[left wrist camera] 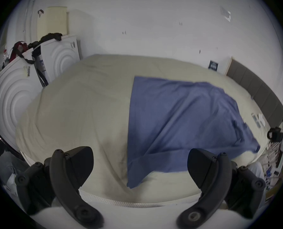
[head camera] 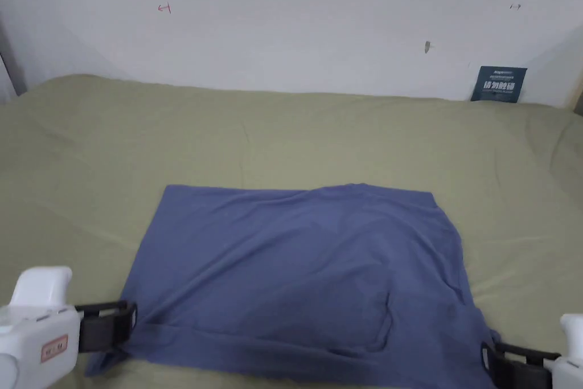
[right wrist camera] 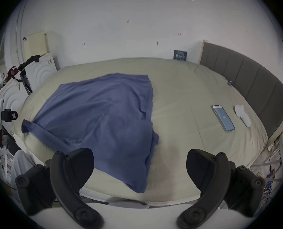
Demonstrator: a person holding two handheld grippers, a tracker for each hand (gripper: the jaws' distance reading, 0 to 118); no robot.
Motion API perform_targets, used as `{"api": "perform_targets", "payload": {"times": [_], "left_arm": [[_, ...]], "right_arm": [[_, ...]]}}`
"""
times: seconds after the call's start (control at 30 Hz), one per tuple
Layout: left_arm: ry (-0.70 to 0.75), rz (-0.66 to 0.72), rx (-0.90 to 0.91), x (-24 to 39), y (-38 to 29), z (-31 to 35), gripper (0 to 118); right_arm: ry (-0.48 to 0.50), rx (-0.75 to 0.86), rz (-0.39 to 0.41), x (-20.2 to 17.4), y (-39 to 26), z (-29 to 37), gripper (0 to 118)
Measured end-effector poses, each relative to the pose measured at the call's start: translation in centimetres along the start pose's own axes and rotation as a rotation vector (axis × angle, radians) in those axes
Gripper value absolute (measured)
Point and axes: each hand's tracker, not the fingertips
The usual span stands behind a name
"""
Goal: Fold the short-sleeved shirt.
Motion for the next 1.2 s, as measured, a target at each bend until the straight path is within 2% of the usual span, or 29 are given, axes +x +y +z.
{"api": "perform_targets", "payload": {"times": [0.03, 0.07, 0.1, 0.13, 0.17, 0.2, 0.33, 0.47, 0.5, 0.53, 0.57, 0.6, 0.7, 0.73, 0.77, 0.8, 0.83, 0.87, 0.9, 0.93, 0.97, 1.0, 1.07, 1.1, 1.17, 1.2], "left_arm": [[0.007, 0.009, 0.03, -0.1, 0.1, 0.5, 99], [0.016, 0.003, 0.036, 0.6, 0.1, 1.7, 65], [0.037, 0.0, 0.047, 0.6, 0.0, 2.2, 37], [0.071, -0.003, 0.053, 0.4, -0.2, 2.2, 20], [0.087, -0.019, 0.034, 0.1, -0.5, 2.0, 20], [0.093, -0.013, 0.041, -0.1, -0.9, 1.9, 0], [0.09, 0.019, -0.061, -1.6, -2.3, 0.7, 0], [0.029, 0.045, -0.121, -2.1, -3.2, -0.6, 0], [-0.005, 0.059, -0.126, -2.1, -3.2, -0.9, 14], [0.0, 0.058, -0.135, -1.9, -3.2, -1.3, 52], [-0.008, 0.05, -0.169, -1.6, -3.1, -2.0, 107], [0.017, 0.036, -0.185, -1.1, -3.2, -2.5, 118], [0.051, -0.002, -0.212, -0.3, -3.1, -4.4, 114], [0.043, 0.01, -0.223, -0.7, -3.1, -5.3, 110], [0.042, 0.01, -0.233, -0.8, -3.1, -5.9, 90], [0.041, 0.01, -0.237, -0.8, -3.1, -6.1, 59], [0.036, 0.016, -0.238, -0.8, -3.0, -6.2, 16], [0.012, 0.021, -0.242, -0.4, -3.1, -5.9, 1], [0.018, 0.02, -0.235, 0.0, -3.3, -5.7, 1], [0.026, 0.014, -0.233, 0.5, -3.3, -5.5, 1], [0.025, -0.01, -0.246, 0.9, -3.2, -5.4, 1], [0.023, -0.005, -0.241, 0.7, -3.1, -5.5, 1], [0.03, -0.009, -0.24, 0.5, -2.9, -5.4, 1], [0.03, -0.004, -0.238, 0.5, -2.8, -5.4, 1], [0.028, 0.009, -0.24, 0.2, -2.9, -5.3, 1], [0.028, 0.01, -0.242, 0.3, -2.8, -5.3, 1]], "right_arm": [[-0.006, 0.005, 0.008, 0.2, 2.0, -0.9, 106], [-0.018, 0.012, 0.014, -0.1, 2.0, -0.7, 79], [-0.019, 0.027, 0.026, -0.3, 1.8, -0.5, 55], [-0.011, 0.033, 0.037, -0.3, 1.6, -0.3, 36], [-0.016, 0.03, 0.047, -0.4, 1.5, -0.4, 36], [-0.023, 0.022, 0.053, -0.5, 1.3, -0.7, 2], [-0.004, 0.0, -0.001, 0.4, 0.6, -1.4, 2], [-0.015, -0.022, 0.011, 0.8, 0.3, -2.0, 2], [-0.013, -0.031, 0.011, 0.9, 0.2, -2.2, 2], [-0.013, -0.038, 0.009, 1.0, 0.1, -2.3, 2], [-0.016, -0.044, 0.012, 0.9, 0.0, -2.5, 2], [-0.014, -0.049, 0.012, 1.0, -0.1, -2.6, 2], [-0.008, -0.07, -0.002, 1.4, -0.5, -2.9, 2], [-0.007, -0.074, -0.007, 1.5, -0.7, -3.1, 2], [-0.009, -0.083, -0.013, 1.7, -0.8, -3.2, 2], [-0.011, -0.089, -0.019, 1.8, -1.0, -3.4, 2], [-0.01, -0.097, -0.028, 2.0, -1.2, -3.6, 2], [-0.005, -0.105, -0.035, 2.2, -1.4, -3.7, 2], [-0.004, -0.109, -0.037, 2.2, -1.5, -3.8, 2], [-0.002, -0.11, -0.037, 2.1, -1.7, -3.7, 2], [0.002, -0.113, -0.042, 2.1, -1.8, -3.7, 9], [0.008, -0.116, -0.052, 2.1, -1.9, -3.7, 34], [0.049, -0.131, -0.065, 2.1, -2.1, -4.0, 112], [0.074, -0.159, -0.061, 2.1, -2.2, -4.4, 118], [0.097, -0.193, -0.047, 1.6, -3.1, -5.3, 118], [0.093, -0.204, -0.02, 1.4, -3.2, -6.0, 114]]}}
